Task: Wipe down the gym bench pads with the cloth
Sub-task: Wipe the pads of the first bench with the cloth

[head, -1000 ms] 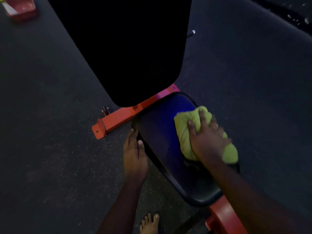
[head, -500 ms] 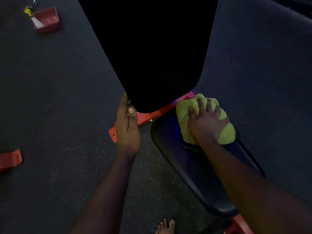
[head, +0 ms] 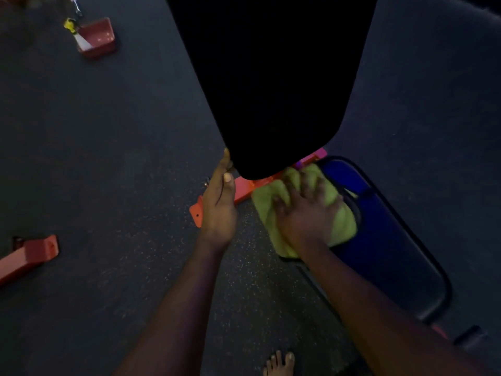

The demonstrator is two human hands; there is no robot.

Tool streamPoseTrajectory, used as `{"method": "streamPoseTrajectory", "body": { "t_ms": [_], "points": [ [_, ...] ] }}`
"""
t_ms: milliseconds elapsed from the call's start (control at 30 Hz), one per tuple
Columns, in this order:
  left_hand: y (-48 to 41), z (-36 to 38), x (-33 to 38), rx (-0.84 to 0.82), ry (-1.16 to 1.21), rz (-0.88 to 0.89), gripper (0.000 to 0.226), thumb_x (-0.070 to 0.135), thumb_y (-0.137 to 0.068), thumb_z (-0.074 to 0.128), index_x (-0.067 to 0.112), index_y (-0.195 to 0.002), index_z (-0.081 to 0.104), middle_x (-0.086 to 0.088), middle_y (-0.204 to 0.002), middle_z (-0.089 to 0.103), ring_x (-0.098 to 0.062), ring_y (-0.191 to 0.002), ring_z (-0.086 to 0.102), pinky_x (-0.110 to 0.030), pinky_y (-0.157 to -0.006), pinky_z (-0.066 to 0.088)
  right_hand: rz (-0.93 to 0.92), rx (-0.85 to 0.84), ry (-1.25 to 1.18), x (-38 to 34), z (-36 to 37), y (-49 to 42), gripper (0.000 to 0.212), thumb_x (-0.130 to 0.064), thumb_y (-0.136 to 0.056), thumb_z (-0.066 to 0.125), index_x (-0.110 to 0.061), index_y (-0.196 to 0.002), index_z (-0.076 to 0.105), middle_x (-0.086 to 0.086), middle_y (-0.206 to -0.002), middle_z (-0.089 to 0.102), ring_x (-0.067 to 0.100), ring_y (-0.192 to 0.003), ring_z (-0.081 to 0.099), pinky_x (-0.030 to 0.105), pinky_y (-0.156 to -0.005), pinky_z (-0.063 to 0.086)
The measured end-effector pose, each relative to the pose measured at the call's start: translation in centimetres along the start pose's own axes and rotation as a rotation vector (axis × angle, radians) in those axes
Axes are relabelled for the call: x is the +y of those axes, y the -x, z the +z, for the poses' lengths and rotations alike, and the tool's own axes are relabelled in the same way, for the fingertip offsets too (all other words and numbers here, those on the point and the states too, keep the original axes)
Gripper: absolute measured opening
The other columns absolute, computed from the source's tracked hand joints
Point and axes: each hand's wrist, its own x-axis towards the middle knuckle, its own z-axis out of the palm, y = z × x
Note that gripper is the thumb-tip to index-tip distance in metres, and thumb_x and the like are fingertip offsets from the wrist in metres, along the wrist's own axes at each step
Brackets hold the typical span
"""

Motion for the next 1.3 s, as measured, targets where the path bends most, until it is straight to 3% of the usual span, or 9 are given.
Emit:
{"method": "streamPoseTrajectory", "body": {
  "t_ms": [200, 300, 433, 533, 667, 800, 900, 1133, 1300],
  "points": [
    [1.8, -1.1, 0.1, -0.018, -0.067, -0.069, 0.04, 0.035, -0.108, 0.033, 0.03, -0.144, 0.047, 0.014, -0.145, 0.05, -0.002, -0.134, 0.046, -0.041, -0.116, 0.036, -0.418, -0.08, 0.148, 6.0, 0.0, 8.4, 0.061, -0.058, -0.096, 0.038, -0.048, -0.155, 0.026, -0.006, -0.168, 0.022, 0.026, -0.156, 0.013, 0.068, -0.116, 0.019],
    [4.0, -0.8, -1.5, 0.021, -0.07, -0.144, 0.045, 0.038, -0.106, 0.034, 0.022, -0.147, 0.046, 0.013, -0.145, 0.05, -0.006, -0.134, 0.047, -0.039, -0.115, 0.038, -0.241, -0.045, 0.105, 9.5, -0.6, 8.6, 0.059, -0.066, -0.099, 0.024, -0.05, -0.156, 0.019, -0.006, -0.168, 0.021, 0.021, -0.156, 0.01, 0.067, -0.115, 0.021],
    [6.2, -0.2, -4.0, 0.059, -0.079, -0.19, 0.054, 0.043, -0.1, 0.034, 0.018, -0.147, 0.045, 0.008, -0.148, 0.049, -0.005, -0.136, 0.045, -0.035, -0.117, 0.035, 0.09, 0.029, -0.047, 4.5, -0.5, -1.1, 0.063, -0.067, -0.099, 0.019, -0.044, -0.158, 0.02, -0.004, -0.171, 0.009, 0.031, -0.157, 0.0, 0.076, -0.114, 0.007],
    [7.9, 0.9, -5.7, 0.071, -0.112, -0.252, 0.056, 0.045, -0.099, 0.035, 0.018, -0.148, 0.045, 0.006, -0.15, 0.047, -0.004, -0.138, 0.042, -0.036, -0.119, 0.032, -0.045, 0.043, 0.028, 2.2, 0.1, -2.0, 0.065, -0.068, -0.098, 0.022, -0.038, -0.156, 0.026, 0.0, -0.17, 0.014, 0.036, -0.156, 0.006, 0.075, -0.112, 0.004],
    [8.9, 3.8, -5.8, 0.006, -0.149, -0.332, 0.049, 0.037, -0.106, 0.037, 0.015, -0.149, 0.042, -0.001, -0.154, 0.042, -0.014, -0.142, 0.039, -0.039, -0.12, 0.028, -0.334, 0.01, 0.115, 8.1, -1.5, -1.4, 0.062, -0.071, -0.098, 0.022, -0.046, -0.155, 0.028, -0.008, -0.168, 0.02, 0.025, -0.156, 0.012, 0.068, -0.114, 0.015],
    [9.3, 6.7, -4.9, -0.044, -0.187, -0.34, 0.05, 0.037, -0.106, 0.033, 0.017, -0.151, 0.039, 0.002, -0.157, 0.035, -0.012, -0.145, 0.031, -0.023, -0.114, 0.023, -0.06, -0.015, 0.023, 10.4, -3.5, -7.1, 0.062, -0.068, -0.099, 0.026, -0.043, -0.156, 0.026, -0.006, -0.168, 0.019, 0.027, -0.154, 0.016, 0.07, -0.109, 0.024],
    [9.4, 6.7, -5.5, 0.025, -0.083, -0.375, 0.05, 0.045, -0.105, 0.035, 0.023, -0.15, 0.04, 0.003, -0.156, 0.039, -0.013, -0.144, 0.035, -0.032, -0.118, 0.027, 0.121, 0.018, -0.043, 7.9, -3.1, -6.9, 0.064, -0.063, -0.099, 0.029, -0.037, -0.157, 0.025, -0.002, -0.169, 0.018, 0.033, -0.154, 0.014, 0.074, -0.11, 0.019],
    [9.7, 4.6, -5.4, 0.119, -0.142, -0.354, 0.056, 0.053, -0.097, 0.035, 0.028, -0.148, 0.038, 0.006, -0.145, 0.048, -0.018, -0.134, 0.048, -0.048, -0.114, 0.037, -0.477, -0.004, 0.099, 8.0, -1.7, -1.3, 0.061, -0.069, -0.098, 0.023, -0.046, -0.155, 0.028, -0.005, -0.168, 0.022, 0.028, -0.154, 0.019, 0.068, -0.115, 0.018],
    [10.3, 5.0, -5.1, 0.066, -0.198, -0.326, 0.054, 0.043, -0.105, 0.035, 0.015, -0.151, 0.038, -0.002, -0.154, 0.042, -0.016, -0.141, 0.04, -0.041, -0.119, 0.029, -0.027, 0.073, -0.014, 5.7, -1.3, -2.7, 0.062, -0.063, -0.098, 0.028, -0.036, -0.154, 0.034, 0.002, -0.168, 0.022, 0.032, -0.155, 0.015, 0.072, -0.115, 0.01]
  ]
}}
